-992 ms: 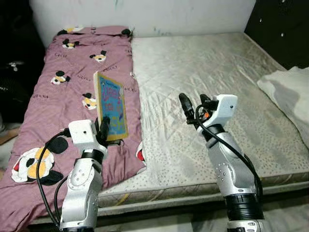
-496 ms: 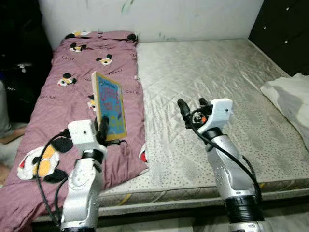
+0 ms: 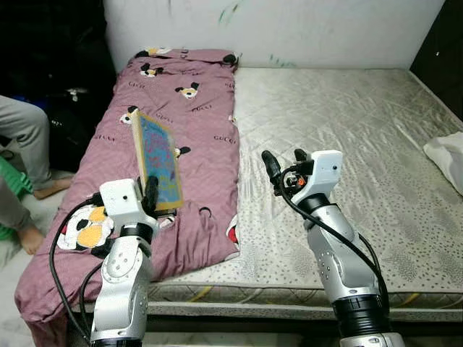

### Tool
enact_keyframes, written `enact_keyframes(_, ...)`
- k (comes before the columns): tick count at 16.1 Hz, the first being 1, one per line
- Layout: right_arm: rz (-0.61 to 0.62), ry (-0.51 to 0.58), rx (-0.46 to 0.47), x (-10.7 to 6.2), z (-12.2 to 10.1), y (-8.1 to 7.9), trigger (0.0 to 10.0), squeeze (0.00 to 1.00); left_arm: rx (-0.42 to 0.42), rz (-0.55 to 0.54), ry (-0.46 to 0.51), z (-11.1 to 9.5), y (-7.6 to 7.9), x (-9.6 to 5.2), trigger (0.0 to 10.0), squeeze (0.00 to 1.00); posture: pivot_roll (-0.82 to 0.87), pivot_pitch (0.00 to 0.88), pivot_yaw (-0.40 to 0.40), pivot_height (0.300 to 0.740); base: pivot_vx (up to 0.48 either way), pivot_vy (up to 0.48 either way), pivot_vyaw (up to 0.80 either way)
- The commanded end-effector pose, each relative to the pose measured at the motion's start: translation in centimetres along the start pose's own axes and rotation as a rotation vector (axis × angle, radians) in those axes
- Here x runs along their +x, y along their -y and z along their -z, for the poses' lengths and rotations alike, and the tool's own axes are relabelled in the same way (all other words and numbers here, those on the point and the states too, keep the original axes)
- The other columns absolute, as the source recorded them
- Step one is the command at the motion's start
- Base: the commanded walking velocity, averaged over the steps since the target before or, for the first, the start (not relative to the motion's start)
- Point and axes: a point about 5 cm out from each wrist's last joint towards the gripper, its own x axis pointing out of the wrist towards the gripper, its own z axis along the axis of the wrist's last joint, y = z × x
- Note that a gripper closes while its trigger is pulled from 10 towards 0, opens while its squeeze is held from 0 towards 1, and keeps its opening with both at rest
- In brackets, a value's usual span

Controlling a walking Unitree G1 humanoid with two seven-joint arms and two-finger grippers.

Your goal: Clean up the room

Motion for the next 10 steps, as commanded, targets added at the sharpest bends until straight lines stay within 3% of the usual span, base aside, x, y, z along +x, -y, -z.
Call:
enact_keyframes(1,0.016,-0.009,-0.002,-0.07,0.29,0.23,10.0,0.0,0.019,0.011,0.036,-0.73,0.25,0.38,10.0,0.0,0.05,0.037,-0.018,0.74,0.0,0.0,0.0)
enact_keyframes(4,-0.011,-0.005,-0.033,-0.08,0.26,-0.04,10.0,0.0,0.041,0.012,0.035,-0.71,0.15,0.39,10.0,0.0,0.05,0.037,-0.018,0.74,0.0,0.0,0.28)
enact_keyframes(6,-0.006,-0.007,-0.047,-0.08,0.29,0.13,10.0,0.0,0.037,0.015,0.041,-0.8,0.3,0.44,10.0,0.0,0.05,0.038,-0.022,0.74,0.0,0.0,0.8)
enact_keyframes(10,-0.002,-0.015,-0.048,0.02,0.46,0.32,10.0,0.0,0.033,0.024,0.041,-0.73,0.48,0.53,10.0,0.0,0.05,0.029,-0.025,0.74,0.0,0.0,0.0)
